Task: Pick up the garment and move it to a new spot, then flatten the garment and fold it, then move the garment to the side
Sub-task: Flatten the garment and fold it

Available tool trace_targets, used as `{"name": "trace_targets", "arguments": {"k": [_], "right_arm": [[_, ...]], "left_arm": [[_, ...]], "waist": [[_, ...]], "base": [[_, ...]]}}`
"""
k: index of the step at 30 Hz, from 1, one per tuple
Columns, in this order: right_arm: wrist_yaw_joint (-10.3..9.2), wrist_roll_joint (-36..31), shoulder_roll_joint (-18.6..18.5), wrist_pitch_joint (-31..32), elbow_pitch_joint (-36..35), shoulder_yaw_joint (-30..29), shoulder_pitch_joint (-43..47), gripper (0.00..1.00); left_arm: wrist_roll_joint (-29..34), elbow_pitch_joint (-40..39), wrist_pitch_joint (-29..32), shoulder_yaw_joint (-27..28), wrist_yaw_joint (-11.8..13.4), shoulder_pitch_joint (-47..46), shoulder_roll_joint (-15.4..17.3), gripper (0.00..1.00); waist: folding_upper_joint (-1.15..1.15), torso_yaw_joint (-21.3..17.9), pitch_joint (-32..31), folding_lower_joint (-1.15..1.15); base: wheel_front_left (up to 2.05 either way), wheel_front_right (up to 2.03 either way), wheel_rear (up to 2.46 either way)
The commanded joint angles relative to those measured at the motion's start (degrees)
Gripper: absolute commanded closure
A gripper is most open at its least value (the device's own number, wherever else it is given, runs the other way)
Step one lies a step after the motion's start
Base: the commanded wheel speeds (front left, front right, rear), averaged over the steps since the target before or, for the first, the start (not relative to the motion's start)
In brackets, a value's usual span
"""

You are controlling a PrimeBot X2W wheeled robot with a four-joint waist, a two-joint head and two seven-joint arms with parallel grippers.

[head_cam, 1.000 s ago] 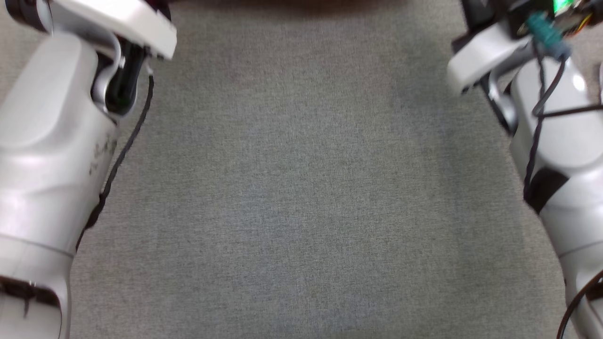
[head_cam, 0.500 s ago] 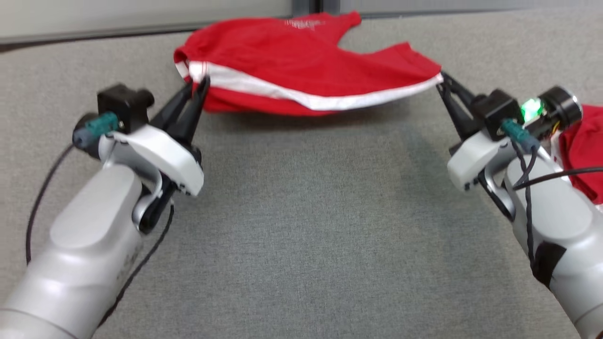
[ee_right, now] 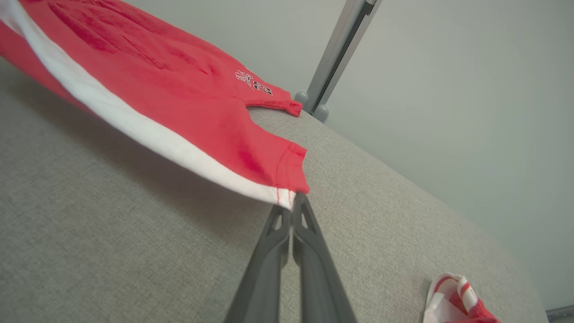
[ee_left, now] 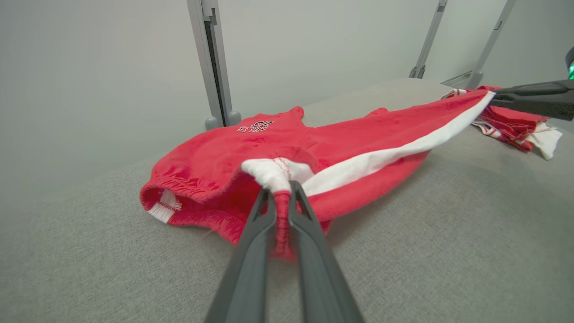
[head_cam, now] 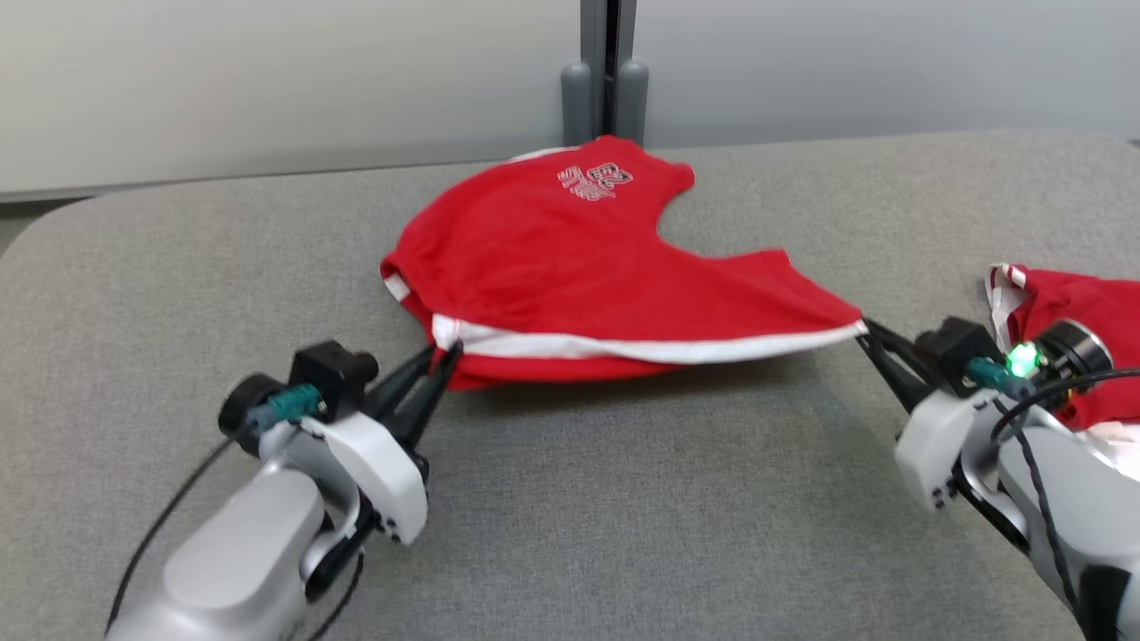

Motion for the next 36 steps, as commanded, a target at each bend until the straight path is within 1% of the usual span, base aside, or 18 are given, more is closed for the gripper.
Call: {"name": "trace_targets", "arguments": {"k": [1,9,13,15,18,25,29,33,36], "right_arm": [[-0.13,1.6,-1.12,0.61,-0.68,1.19,1.12,1.0],[-0.13,14.47,-9.65,3.99,-9.64,11.67,5.61,1.0],[-0.13,20.35,-14.61,6.39,-16.0,16.38,7.6,1.0],[-0.13,21.9,-17.23,7.46,-19.08,17.81,8.33,1.0],[-0.13,23.03,-20.82,7.56,-23.14,18.98,9.81,1.0],[-0.13,22.81,-29.51,9.2,-31.7,19.74,13.3,1.0],[-0.13,22.9,-33.35,9.76,-35.67,19.23,14.41,1.0],[-0.13,22.01,-35.41,10.6,-38.45,17.18,13.44,1.0],[-0.13,20.64,-36.3,10.97,-39.47,15.11,12.05,1.0]], "left_arm": [[0.57,-0.61,-0.24,0.0,-0.03,1.18,0.44,1.0],[3.51,-6.29,-0.24,1.65,0.18,9.7,-0.3,1.0],[5.06,-8.81,-0.24,1.04,0.19,13.78,-0.54,1.0],[5.75,-9.98,-0.24,0.17,0.18,15.5,-0.55,1.0],[6.35,-11.88,-0.24,-1.11,0.17,17.71,-0.31,1.0],[7.21,-15.99,-0.12,-3.31,0.96,22.05,1.04,1.0],[7.43,-18.17,-0.15,-4.01,1.29,23.68,1.13,1.0],[8.51,-20.71,-0.19,-3.62,1.74,23.65,1.25,1.0],[9.43,-22.42,-0.22,-1.25,3.16,21.96,1.02,1.0]], "waist": [[0.0,0.3,-1.14,0.0],[0.0,0.98,-4.87,0.0],[0.0,0.93,-6.4,0.0],[0.0,0.91,-6.85,0.0],[0.0,0.69,-7.12,0.0],[0.0,0.13,-6.95,0.0],[0.0,0.05,-6.86,0.0],[0.0,0.45,-6.37,0.0],[0.0,1.56,-5.64,0.0]], "base": [[0.0,0.0,0.0],[0.0,0.0,0.0],[0.0,0.0,0.0],[0.0,0.0,0.0],[0.0,0.0,0.0],[0.0,0.0,0.0],[0.0,0.0,0.0],[0.0,0.0,0.0],[0.0,0.0,0.0]]}}
